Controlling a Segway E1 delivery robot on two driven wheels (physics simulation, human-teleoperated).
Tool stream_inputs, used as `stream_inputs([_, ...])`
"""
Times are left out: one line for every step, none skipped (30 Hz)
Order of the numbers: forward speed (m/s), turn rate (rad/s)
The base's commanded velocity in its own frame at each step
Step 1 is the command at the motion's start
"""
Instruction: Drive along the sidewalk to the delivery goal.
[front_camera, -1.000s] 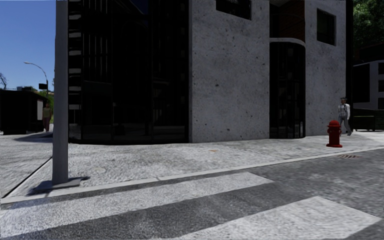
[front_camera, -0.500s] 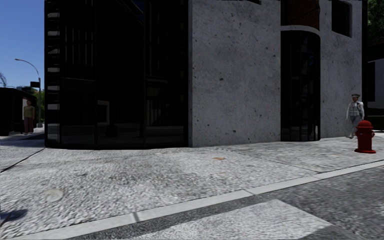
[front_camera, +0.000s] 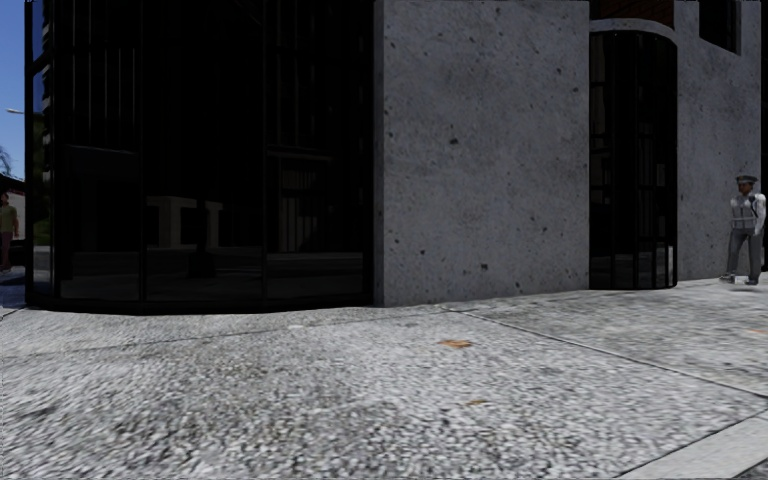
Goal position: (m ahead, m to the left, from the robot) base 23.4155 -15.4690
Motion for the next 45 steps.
stream_inputs([1.56,-0.30])
stream_inputs([1.53,-0.30])
stream_inputs([1.53,-0.30])
stream_inputs([1.51,-0.33])
stream_inputs([1.49,-0.37])
stream_inputs([1.49,-0.41])
stream_inputs([1.49,-0.41])
stream_inputs([1.49,-0.53])
stream_inputs([1.49,-0.59])
stream_inputs([1.49,-0.61])
stream_inputs([1.48,-0.61])
stream_inputs([1.48,-0.61])
stream_inputs([1.44,-0.61])
stream_inputs([1.41,-0.61])
stream_inputs([1.40,-0.61])
stream_inputs([1.40,-0.61])
stream_inputs([1.40,-0.61])
stream_inputs([1.39,-0.61])
stream_inputs([1.39,-0.61])
stream_inputs([1.39,-0.61])
stream_inputs([1.39,-0.61])
stream_inputs([1.39,-0.61])
stream_inputs([1.39,-0.61])
stream_inputs([1.39,-0.61])
stream_inputs([1.39,-0.61])
stream_inputs([1.39,-0.61])
stream_inputs([1.39,-0.61])
stream_inputs([1.39,-0.61])
stream_inputs([1.39,-0.61])
stream_inputs([1.39,-0.61])
stream_inputs([1.39,-0.61])
stream_inputs([1.39,-0.61])
stream_inputs([1.39,-0.61])
stream_inputs([1.39,-0.61])
stream_inputs([1.39,-0.61])
stream_inputs([1.39,-0.61])
stream_inputs([1.39,-0.61])
stream_inputs([1.39,-0.61])
stream_inputs([1.39,-0.61])
stream_inputs([1.39,-0.61])
stream_inputs([1.39,-0.61])
stream_inputs([1.39,-0.61])
stream_inputs([1.39,-0.61])
stream_inputs([1.39,-0.61])
stream_inputs([1.39,-0.61])
